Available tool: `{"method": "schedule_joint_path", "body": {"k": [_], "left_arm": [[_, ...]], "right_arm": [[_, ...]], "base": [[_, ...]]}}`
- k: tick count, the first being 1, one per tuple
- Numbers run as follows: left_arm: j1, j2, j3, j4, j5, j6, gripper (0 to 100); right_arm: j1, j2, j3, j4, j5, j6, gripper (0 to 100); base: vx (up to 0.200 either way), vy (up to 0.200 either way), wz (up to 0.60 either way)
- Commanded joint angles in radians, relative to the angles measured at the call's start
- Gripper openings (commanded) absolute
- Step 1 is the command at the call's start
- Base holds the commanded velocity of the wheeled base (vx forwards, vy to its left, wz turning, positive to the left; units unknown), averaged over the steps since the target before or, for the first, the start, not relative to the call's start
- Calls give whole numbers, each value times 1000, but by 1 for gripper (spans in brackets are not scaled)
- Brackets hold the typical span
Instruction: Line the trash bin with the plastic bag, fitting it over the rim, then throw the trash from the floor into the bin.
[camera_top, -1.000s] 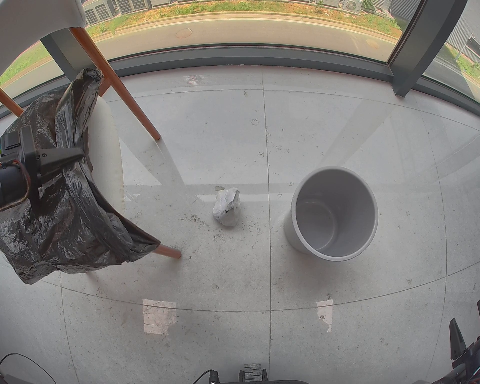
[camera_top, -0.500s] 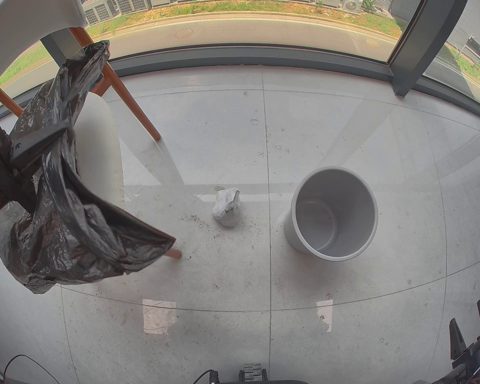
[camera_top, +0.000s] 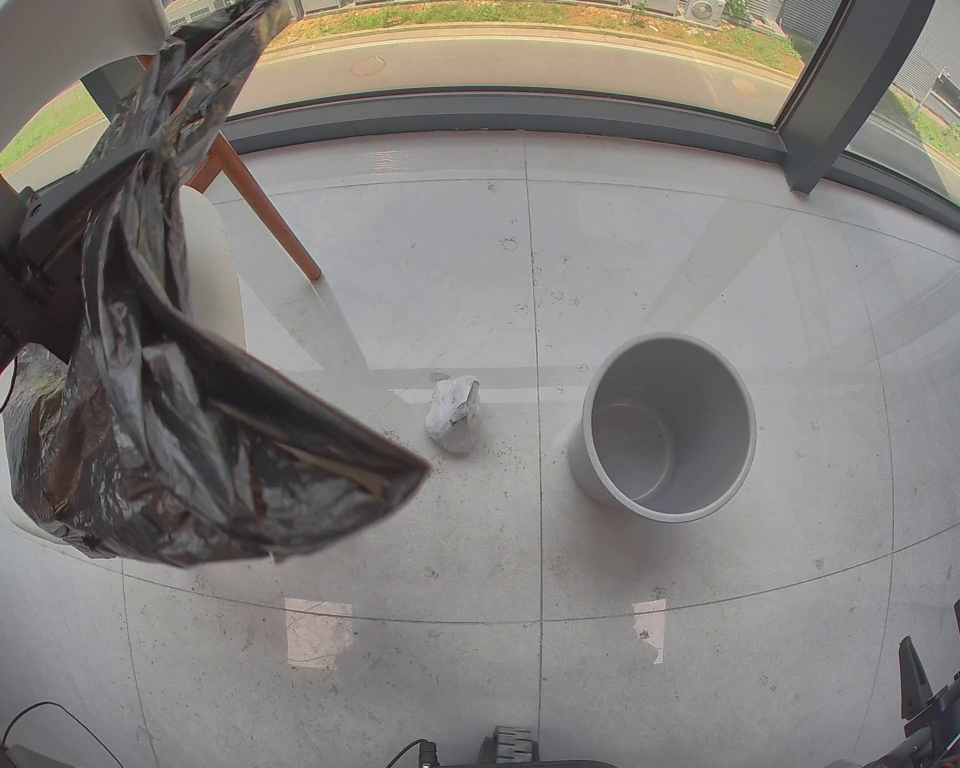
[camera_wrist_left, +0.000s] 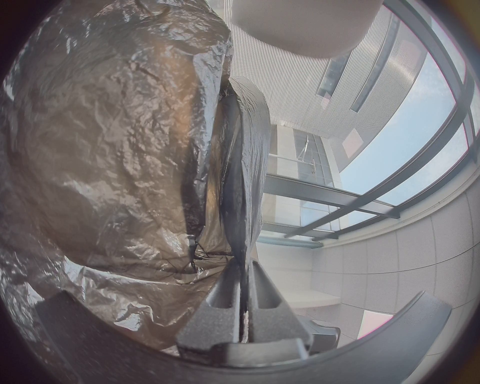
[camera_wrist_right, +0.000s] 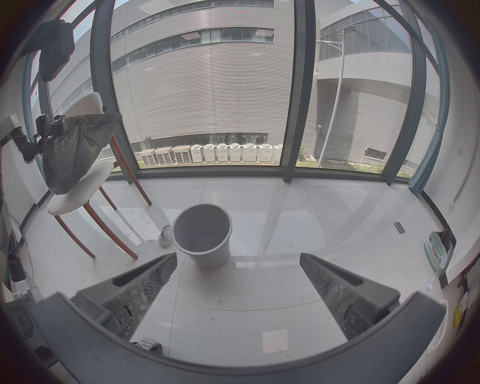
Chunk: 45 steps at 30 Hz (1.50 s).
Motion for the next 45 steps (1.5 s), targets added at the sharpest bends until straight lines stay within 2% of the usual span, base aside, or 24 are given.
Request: {"method": "schedule_joint_path", "body": {"k": [1, 3, 5, 6, 12, 25, 30, 35, 41, 43, 45], "left_arm": [[-94, 87, -50, -5, 2, 2, 0], [-127, 98, -63, -10, 2, 4, 0], [-127, 98, -63, -10, 2, 4, 0], [-175, 110, -73, -42, 1, 1, 0], [-203, 196, -114, -113, 2, -6, 0], [-331, 279, -179, -119, -1, -2, 0], [-331, 318, -180, -139, -4, -1, 0], [-319, 392, -200, -209, -36, -1, 0], [-232, 502, -203, -330, -144, 2, 0], [-198, 564, -209, -423, -165, 4, 0], [-189, 593, -220, -423, -171, 10, 0]], "right_arm": [[0, -7, 18, 0, 0, 0, 100], [0, -7, 18, 0, 0, 0, 100], [0, -7, 18, 0, 0, 0, 100], [0, -7, 18, 0, 0, 0, 100], [0, -7, 18, 0, 0, 2, 100], [0, -7, 18, 0, 0, 3, 100], [0, -7, 18, 0, -2, 3, 100], [0, -7, 18, 0, -2, 8, 100], [0, -7, 18, 0, -2, 6, 100], [0, -7, 18, 0, -2, 8, 100], [0, -7, 18, 0, -2, 8, 100]], "base": [[0, -200, 0], [0, -200, 0], [0, -200, 0], [0, -200, 0], [0, -200, 0], [0, -200, 0], [0, -200, 0], [0, 0, 0], [0, 0, 0], [0, 0, 0], [0, 0, 0]]}}
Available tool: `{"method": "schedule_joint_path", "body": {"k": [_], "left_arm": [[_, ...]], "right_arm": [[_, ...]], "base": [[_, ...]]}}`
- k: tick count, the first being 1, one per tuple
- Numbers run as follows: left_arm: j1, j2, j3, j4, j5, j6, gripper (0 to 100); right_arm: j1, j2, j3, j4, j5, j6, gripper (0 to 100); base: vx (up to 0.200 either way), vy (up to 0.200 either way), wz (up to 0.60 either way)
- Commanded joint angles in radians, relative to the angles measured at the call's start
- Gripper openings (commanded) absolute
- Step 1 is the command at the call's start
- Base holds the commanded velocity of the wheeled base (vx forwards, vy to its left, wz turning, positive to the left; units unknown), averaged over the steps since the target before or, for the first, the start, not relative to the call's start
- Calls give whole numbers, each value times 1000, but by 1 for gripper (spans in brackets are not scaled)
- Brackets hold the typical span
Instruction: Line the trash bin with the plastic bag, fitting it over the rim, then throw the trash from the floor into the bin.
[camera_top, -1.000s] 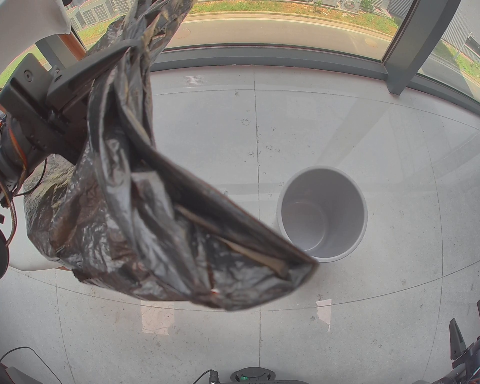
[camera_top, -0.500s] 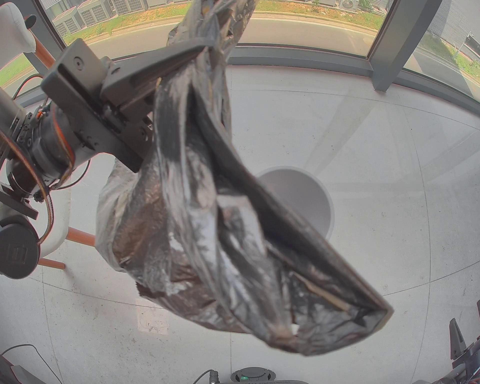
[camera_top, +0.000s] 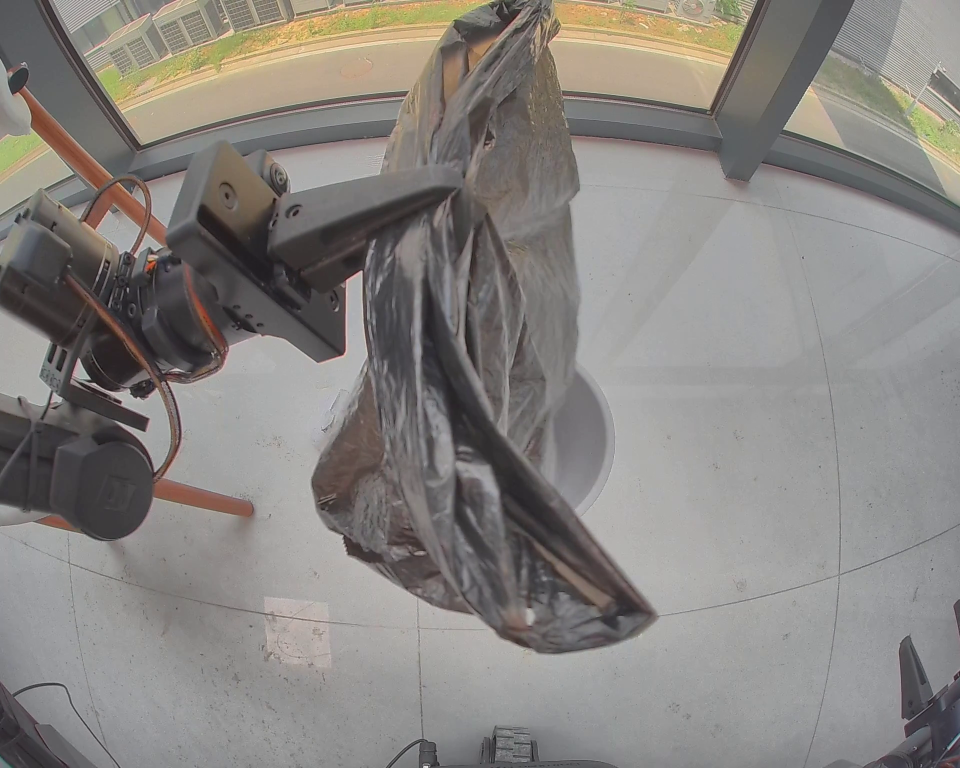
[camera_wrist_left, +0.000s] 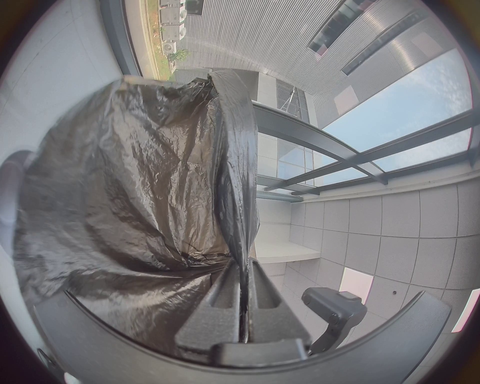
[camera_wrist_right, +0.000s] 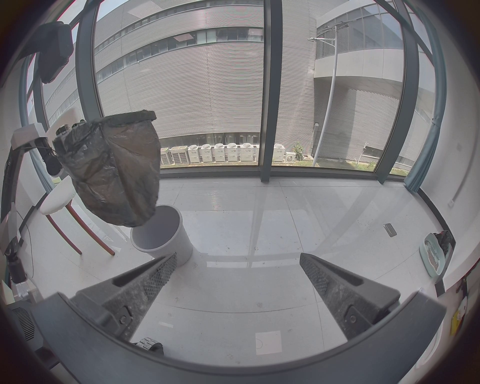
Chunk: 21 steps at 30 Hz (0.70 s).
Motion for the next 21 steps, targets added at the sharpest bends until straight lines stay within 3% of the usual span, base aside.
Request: {"method": "schedule_joint_path", "body": {"k": [1, 9, 17, 21], "left_arm": [[55, 145, -28, -55, -30, 12, 0], [69, 157, -37, -55, -47, 12, 0], [72, 151, -56, -55, -151, 1, 0], [110, 151, -36, -55, -171, 11, 0]], "right_arm": [[1, -7, 18, 0, 0, 0, 100], [1, -7, 18, 0, 0, 0, 100], [1, -7, 18, 0, 0, 0, 100], [1, -7, 18, 0, 0, 0, 100]], "base": [[0, 0, 0], [0, 0, 0], [0, 0, 0], [0, 0, 0]]}}
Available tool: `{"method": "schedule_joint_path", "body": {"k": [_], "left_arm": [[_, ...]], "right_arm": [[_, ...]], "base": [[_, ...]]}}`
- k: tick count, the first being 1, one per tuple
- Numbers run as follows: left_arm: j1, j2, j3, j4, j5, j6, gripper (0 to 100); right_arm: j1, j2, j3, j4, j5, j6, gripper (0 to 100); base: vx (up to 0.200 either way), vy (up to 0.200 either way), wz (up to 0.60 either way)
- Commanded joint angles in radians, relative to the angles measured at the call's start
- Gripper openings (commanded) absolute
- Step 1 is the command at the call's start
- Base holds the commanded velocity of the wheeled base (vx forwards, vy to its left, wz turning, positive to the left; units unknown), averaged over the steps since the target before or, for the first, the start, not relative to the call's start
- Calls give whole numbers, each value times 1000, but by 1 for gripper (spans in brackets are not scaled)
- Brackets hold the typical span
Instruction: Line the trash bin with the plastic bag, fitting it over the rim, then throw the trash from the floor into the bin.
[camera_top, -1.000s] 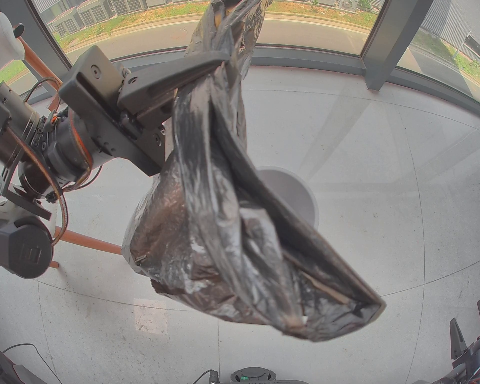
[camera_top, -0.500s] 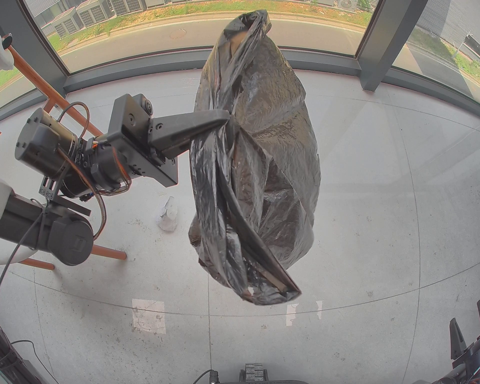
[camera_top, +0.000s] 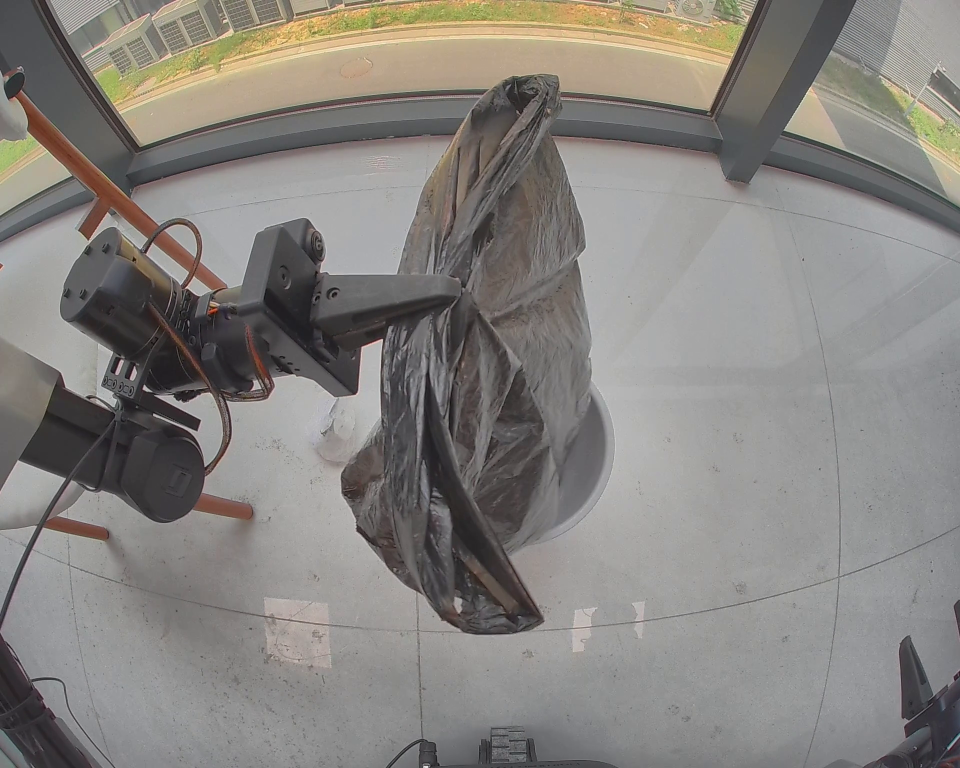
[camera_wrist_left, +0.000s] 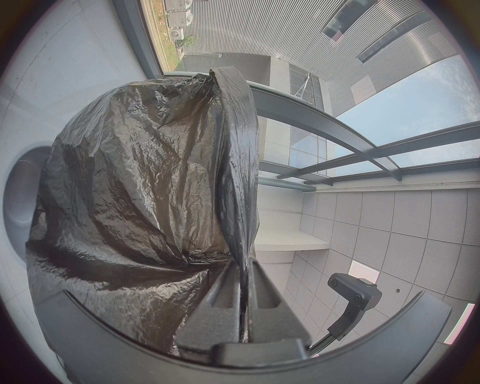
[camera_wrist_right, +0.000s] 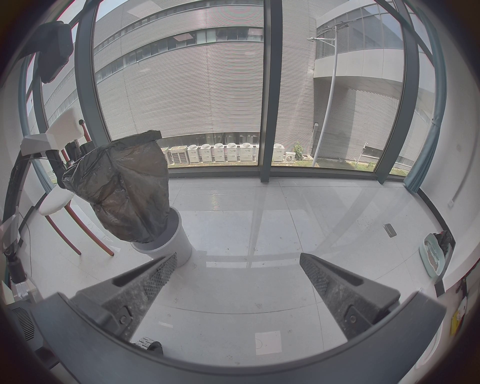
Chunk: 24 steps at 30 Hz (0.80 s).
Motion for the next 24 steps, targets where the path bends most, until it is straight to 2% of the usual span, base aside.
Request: {"method": "schedule_joint_path", "body": {"k": [1, 7, 13, 17, 18, 20, 24], "left_arm": [[24, 0, 13, -17, -4, 7, 0], [20, 20, 1, -17, -4, 9, 0], [14, 74, -70, -17, 5, 10, 0], [-12, 80, -73, -17, 19, 16, 0], [-55, 80, -64, -17, 49, 67, 0], [-85, 82, -64, -17, 83, 122, 0], [-122, 91, -56, -16, 124, 148, 0]], "right_arm": [[0, -7, 17, 0, 0, 0, 100], [0, -7, 17, 0, 0, -1, 100], [0, -7, 17, 0, 0, 0, 100], [0, -7, 17, 0, 0, 0, 100], [0, -7, 17, 0, 0, 0, 100], [0, -7, 17, 0, 0, 0, 100], [0, -7, 17, 0, 0, 0, 100]], "base": [[0, 0, 0], [0, 0, 0], [0, 0, 0], [0, 0, 0], [0, 0, 0], [0, 0, 0], [0, 0, 0]]}}
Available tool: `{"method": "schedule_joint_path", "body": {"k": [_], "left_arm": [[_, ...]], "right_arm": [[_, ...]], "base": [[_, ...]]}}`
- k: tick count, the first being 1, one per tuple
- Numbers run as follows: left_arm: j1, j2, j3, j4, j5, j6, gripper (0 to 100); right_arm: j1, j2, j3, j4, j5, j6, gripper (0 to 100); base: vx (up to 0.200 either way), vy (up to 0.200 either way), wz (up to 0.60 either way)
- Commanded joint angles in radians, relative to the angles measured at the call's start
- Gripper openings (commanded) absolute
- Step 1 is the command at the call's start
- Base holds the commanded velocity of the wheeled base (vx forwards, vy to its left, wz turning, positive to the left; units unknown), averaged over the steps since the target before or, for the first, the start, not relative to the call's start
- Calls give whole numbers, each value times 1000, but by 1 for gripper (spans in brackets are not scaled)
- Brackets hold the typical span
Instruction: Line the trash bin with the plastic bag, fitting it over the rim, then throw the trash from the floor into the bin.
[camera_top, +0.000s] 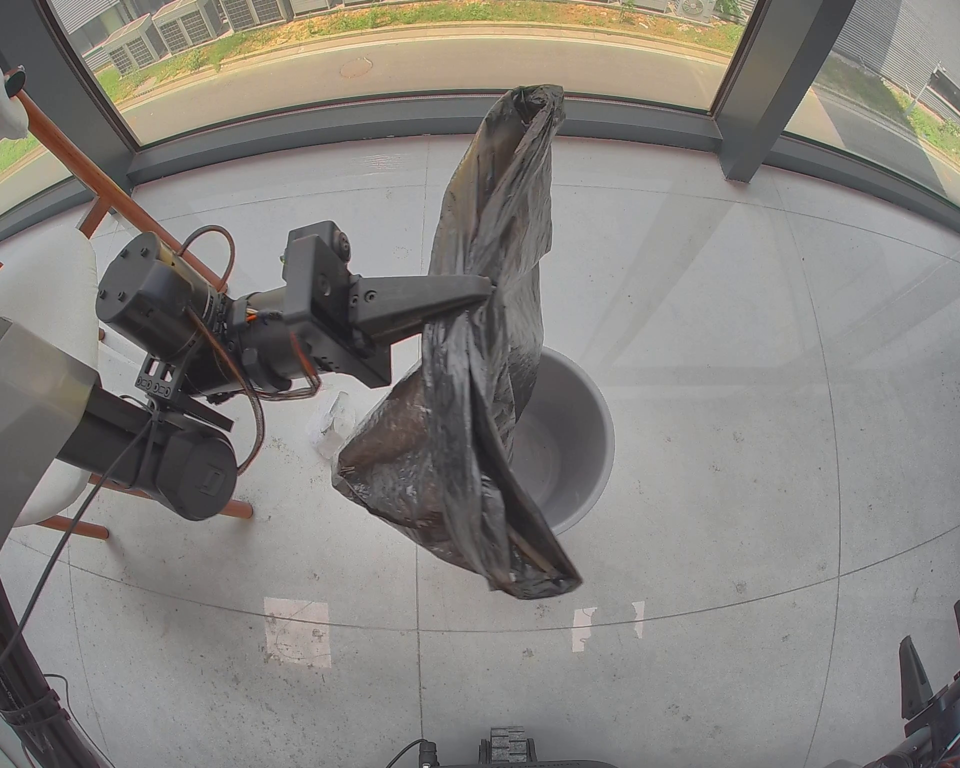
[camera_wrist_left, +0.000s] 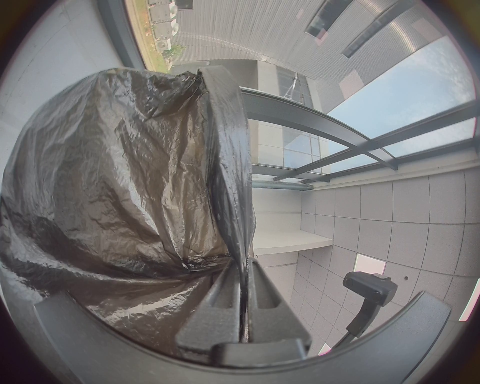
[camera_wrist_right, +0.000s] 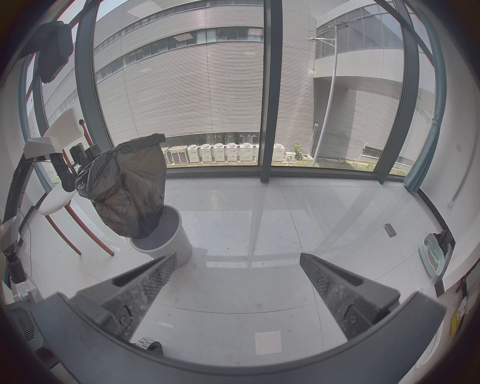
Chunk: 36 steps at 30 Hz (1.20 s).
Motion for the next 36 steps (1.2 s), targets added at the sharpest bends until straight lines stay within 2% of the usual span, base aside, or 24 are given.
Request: {"method": "schedule_joint_path", "body": {"k": [1, 5, 9, 12, 16, 19, 22, 25, 28, 31, 36], "left_arm": [[-50, 16, 10, -16, 31, 28, 0], [-54, 33, 79, -15, 68, 137, 0], [-54, 28, 149, -16, 80, 186, 0], [-54, 28, 192, -16, 148, 256, 0], [-65, 27, 201, -6, 247, 274, 0], [-68, 15, 204, 25, 272, 280, 0], [-68, -1, 203, 77, 310, 298, 0], [-74, 1, 201, 126, 418, 392, 0], [-122, -4, 195, 215, 543, 495, 0], [-168, -34, 195, 304, 648, 521, 0], [-185, -99, 195, 496, 669, 585, 0]], "right_arm": [[0, -7, 18, 0, 0, 0, 100], [0, -7, 18, 0, 0, -1, 100], [0, -7, 18, 0, 0, 0, 100], [0, -7, 18, 0, 0, 0, 100], [0, -7, 18, 0, 0, 0, 100], [0, -7, 18, 0, 0, 0, 100], [0, -7, 18, 0, 0, 0, 100], [0, -7, 18, 0, 0, 0, 100], [0, -7, 18, 0, 0, 0, 100], [0, -7, 18, 0, 0, 0, 100], [0, -7, 18, 1, 0, -1, 100]], "base": [[0, 0, 0], [0, 0, 0], [0, 0, 0], [0, 0, 0], [0, 0, 0], [0, 0, 0], [0, 0, 0], [0, 0, 0], [0, 0, 0], [0, 0, 0], [0, 0, 0]]}}
